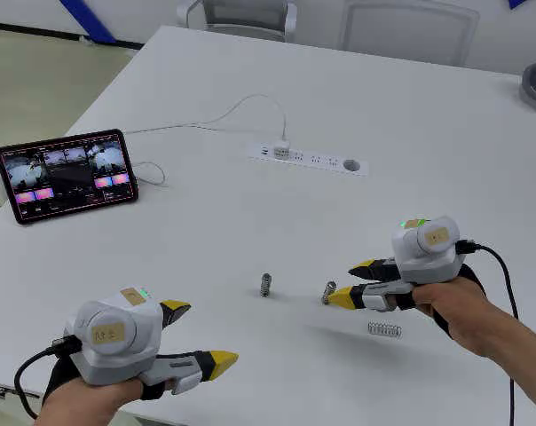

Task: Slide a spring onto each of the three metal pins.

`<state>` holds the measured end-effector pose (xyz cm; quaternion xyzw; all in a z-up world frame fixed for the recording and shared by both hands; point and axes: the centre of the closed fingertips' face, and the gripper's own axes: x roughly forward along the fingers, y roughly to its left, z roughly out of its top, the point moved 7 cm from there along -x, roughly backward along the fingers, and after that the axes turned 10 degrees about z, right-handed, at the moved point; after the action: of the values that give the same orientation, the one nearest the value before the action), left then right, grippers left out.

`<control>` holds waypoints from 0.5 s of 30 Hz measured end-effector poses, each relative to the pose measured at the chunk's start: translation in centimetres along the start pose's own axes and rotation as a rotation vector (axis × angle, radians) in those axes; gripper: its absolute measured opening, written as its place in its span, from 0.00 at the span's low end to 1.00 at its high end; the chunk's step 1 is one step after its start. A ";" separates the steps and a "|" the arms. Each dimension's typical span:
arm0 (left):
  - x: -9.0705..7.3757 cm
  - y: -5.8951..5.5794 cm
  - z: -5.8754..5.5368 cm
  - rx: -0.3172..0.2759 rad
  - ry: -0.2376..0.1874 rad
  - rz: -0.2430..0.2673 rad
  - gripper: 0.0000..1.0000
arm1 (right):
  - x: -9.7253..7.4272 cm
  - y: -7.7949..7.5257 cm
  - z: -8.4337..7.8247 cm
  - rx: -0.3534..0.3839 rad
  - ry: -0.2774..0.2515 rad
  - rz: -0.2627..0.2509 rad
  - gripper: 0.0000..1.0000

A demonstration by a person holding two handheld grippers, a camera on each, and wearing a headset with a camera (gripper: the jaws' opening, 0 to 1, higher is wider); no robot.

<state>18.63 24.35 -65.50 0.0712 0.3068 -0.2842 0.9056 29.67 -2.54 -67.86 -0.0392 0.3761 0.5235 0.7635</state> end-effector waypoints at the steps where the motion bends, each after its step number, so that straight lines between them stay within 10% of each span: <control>1: 0.0 0.0 0.0 0.000 -0.001 0.000 0.64 | -0.1 0.1 0.0 0.002 -0.007 -0.003 0.46; 15: 0.8 -0.3 0.4 0.012 -0.001 -0.016 0.64 | -1.6 1.2 -1.2 0.039 -0.086 -0.032 0.49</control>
<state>19.16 23.61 -65.62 0.0739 0.3053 -0.2934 0.9029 27.77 -3.80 -67.38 -0.0076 0.3523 0.5049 0.7880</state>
